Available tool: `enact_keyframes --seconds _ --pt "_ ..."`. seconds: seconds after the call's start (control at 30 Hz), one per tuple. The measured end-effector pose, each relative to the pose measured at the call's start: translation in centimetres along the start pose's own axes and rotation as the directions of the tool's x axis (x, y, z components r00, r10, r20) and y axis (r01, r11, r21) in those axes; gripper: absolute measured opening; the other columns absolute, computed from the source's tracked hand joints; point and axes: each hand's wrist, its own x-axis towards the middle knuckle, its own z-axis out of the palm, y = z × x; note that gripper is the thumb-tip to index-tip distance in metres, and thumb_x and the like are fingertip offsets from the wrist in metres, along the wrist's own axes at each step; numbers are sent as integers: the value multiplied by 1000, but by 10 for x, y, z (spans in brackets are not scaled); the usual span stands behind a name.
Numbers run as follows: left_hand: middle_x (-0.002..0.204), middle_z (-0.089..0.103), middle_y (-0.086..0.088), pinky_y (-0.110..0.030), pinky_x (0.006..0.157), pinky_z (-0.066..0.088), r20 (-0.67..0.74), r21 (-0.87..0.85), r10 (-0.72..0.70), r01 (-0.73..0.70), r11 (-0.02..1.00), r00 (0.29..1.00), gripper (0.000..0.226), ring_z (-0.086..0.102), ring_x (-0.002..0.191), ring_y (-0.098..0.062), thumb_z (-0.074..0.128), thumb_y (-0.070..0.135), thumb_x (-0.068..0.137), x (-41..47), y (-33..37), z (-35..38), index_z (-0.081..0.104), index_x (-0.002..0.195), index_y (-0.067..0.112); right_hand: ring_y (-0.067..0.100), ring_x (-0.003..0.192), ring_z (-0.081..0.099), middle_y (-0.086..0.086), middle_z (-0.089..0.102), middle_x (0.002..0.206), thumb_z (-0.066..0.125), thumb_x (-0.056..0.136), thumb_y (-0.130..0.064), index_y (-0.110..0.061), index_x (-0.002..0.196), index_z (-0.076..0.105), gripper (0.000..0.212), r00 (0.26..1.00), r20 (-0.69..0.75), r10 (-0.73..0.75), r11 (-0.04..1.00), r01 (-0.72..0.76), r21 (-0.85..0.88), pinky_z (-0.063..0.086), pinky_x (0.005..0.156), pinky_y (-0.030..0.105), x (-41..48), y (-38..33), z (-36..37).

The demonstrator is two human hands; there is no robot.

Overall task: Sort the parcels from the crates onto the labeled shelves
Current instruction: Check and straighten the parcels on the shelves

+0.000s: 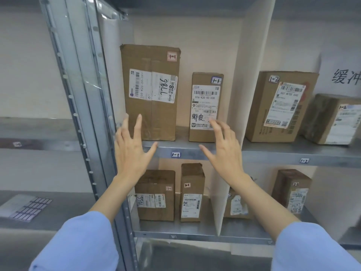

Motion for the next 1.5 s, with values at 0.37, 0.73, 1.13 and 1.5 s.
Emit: enact_keyframes --seconds 0.37,0.73,1.13,1.5 --pt "142 42 -8 -42 97 38 121 72 132 -141 987 984 73 43 120 -29 49 50 92 -98 -18 17 26 153 19 24 111 53 6 54 125 58 95 -41 -19 142 45 53 989 31 -142 987 139 78 47 84 35 -96 -22 50" --pt "134 45 -13 -48 98 45 399 7 -30 29 1000 916 80 43 123 -35 68 47 82 -140 -63 92 33 147 18 31 112 51 8 34 142 83 73 -38 -23 146 37 88 954 268 132 991 -131 -19 54 77 42 -137 14 120" --pt "142 44 -11 -53 90 50 410 -18 -26 37 999 912 75 37 123 -38 79 32 72 -137 -77 130 48 139 17 37 103 61 7 27 145 85 70 -17 -29 151 24 102 919 332 215 976 -213 -41 59 70 49 -139 43 150" --pt "143 42 -9 -53 90 50 393 -4 -34 38 999 919 73 38 123 -38 77 32 74 -145 -80 130 47 140 19 36 116 54 16 49 134 85 70 -10 -24 150 26 100 921 336 200 979 -205 -20 59 69 47 -139 48 153"
